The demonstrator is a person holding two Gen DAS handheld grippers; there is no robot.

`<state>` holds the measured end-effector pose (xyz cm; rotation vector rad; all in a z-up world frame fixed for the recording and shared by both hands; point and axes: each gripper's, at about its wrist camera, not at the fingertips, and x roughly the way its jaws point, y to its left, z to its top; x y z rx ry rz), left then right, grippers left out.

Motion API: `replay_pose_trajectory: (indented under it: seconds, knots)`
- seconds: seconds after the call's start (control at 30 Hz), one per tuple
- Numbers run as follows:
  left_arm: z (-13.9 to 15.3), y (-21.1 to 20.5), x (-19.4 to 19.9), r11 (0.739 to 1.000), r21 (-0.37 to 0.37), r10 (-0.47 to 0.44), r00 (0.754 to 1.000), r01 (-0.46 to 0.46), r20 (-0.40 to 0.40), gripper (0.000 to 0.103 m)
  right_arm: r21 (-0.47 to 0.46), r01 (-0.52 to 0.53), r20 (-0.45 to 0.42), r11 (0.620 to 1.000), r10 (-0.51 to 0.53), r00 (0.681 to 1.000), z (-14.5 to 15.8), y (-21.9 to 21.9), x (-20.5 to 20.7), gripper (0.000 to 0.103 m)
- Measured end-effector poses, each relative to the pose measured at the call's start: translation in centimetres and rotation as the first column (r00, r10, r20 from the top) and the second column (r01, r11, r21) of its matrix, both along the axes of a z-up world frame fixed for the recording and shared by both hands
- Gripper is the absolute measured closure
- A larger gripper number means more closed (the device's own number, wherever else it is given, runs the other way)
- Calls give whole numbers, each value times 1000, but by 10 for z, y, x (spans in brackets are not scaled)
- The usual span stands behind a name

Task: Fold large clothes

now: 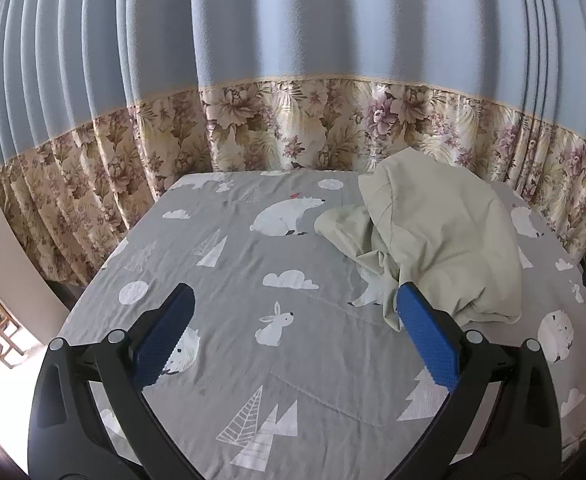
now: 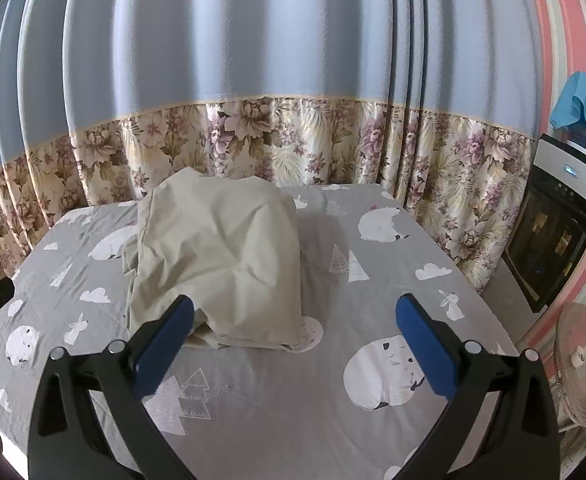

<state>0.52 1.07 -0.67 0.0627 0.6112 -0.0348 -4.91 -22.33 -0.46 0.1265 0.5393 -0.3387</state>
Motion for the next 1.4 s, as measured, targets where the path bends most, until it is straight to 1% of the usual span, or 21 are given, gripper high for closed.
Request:
replay_pose_trajectory:
  seconds: [0.77, 1.27, 1.4]
  knots:
    - [3, -7, 3, 1000, 12, -11, 1000, 11, 4, 3, -3, 9, 3, 1000, -9, 1000, 0, -1, 4, 2]
    - [2, -13, 5, 999, 25, -22, 1000, 22, 4, 3, 3, -6, -9, 1000, 7, 1000, -3, -3, 11, 2]
    - [1, -9, 7, 1000, 21, -23, 1000, 23, -3, 3, 0, -8, -8, 1000, 8, 1000, -4, -3, 13, 2]
